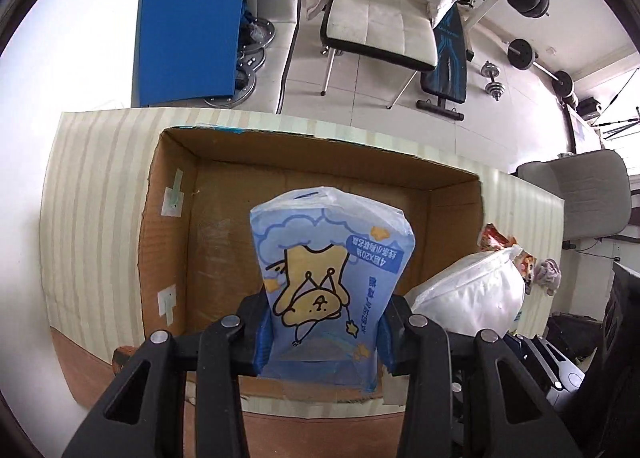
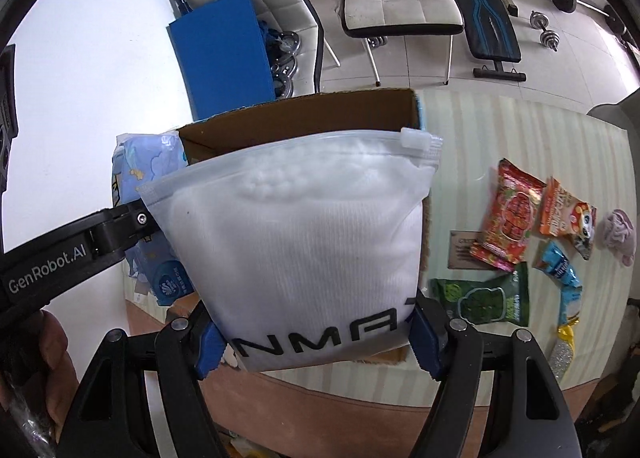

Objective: Organize soft objects
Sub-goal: 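Carry both packs into the cardboard box and release them side by side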

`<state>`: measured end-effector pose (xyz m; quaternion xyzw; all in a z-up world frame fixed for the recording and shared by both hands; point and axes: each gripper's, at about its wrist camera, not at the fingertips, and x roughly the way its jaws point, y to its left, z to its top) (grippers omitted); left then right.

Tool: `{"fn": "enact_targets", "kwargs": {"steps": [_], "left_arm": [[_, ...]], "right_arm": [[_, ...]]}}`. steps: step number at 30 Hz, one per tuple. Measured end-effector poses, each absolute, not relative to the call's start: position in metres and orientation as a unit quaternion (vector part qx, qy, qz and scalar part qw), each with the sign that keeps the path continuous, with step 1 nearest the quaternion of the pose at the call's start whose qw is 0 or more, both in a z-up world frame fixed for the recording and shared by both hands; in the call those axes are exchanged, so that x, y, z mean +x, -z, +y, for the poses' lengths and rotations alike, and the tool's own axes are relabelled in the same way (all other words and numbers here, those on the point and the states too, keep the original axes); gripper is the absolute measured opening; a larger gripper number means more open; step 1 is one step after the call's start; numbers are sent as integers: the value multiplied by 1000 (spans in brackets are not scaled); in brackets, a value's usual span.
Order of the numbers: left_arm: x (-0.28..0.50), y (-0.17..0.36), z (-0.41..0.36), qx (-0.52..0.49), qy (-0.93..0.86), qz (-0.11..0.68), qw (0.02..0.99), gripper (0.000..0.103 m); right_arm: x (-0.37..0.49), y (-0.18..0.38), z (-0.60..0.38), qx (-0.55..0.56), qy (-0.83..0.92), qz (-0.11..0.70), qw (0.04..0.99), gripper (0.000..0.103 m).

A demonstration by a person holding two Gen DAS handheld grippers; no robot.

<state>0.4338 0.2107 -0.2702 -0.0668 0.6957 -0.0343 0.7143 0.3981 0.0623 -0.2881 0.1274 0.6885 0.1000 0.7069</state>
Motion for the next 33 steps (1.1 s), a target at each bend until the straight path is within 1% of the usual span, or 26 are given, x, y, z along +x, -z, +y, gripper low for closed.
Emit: {"fn": "enact_targets", "kwargs": {"steps": [3, 6, 9, 12, 18, 20, 21, 23, 24, 25, 26, 28, 29, 30, 31, 33], "left_arm": [[455, 308, 220, -72, 46, 719, 690, 38], [470, 345, 224, -80, 63, 742, 663, 38], [478, 373, 221, -89, 78, 759, 640, 38], [483, 394, 212, -80, 91, 771, 625, 40], [488, 413, 197, -74, 111, 777, 615, 40], [491, 415, 193, -77, 114, 777, 614, 41], [492, 415, 192, -77, 112, 777, 614, 43], [494, 413, 191, -72, 104, 777, 617, 44], [494, 411, 191, -62, 99, 775, 622, 46], [494, 407, 191, -53, 94, 770, 628, 54], [493, 402, 191, -49, 91, 765, 635, 59], [491, 391, 195, -49, 88, 755, 648, 75], [489, 386, 198, -47, 85, 751, 653, 79], [487, 380, 200, -45, 80, 747, 658, 87], [485, 372, 203, -41, 74, 740, 668, 91], [480, 359, 209, -31, 61, 723, 687, 94]], "right_arm": [[422, 326, 85, 118, -74, 705, 695, 77], [436, 359, 89, 115, -52, 716, 687, 77], [449, 389, 88, 116, -35, 726, 677, 77], [459, 406, 93, 108, -22, 728, 677, 77], [471, 429, 97, 81, 4, 727, 682, 78], [475, 435, 95, 81, 7, 728, 681, 78], [476, 436, 94, 78, 9, 728, 681, 78], [478, 438, 91, 74, 13, 728, 682, 80], [479, 439, 92, 70, 10, 730, 680, 81], [480, 438, 92, 68, 6, 732, 677, 82], [479, 436, 92, 65, 5, 734, 676, 82], [478, 432, 92, 62, 3, 734, 677, 84], [477, 428, 90, 61, 0, 732, 678, 85], [476, 424, 90, 59, -2, 730, 681, 88], [474, 420, 90, 56, -4, 728, 684, 90], [470, 410, 90, 47, -7, 724, 688, 93]]}}
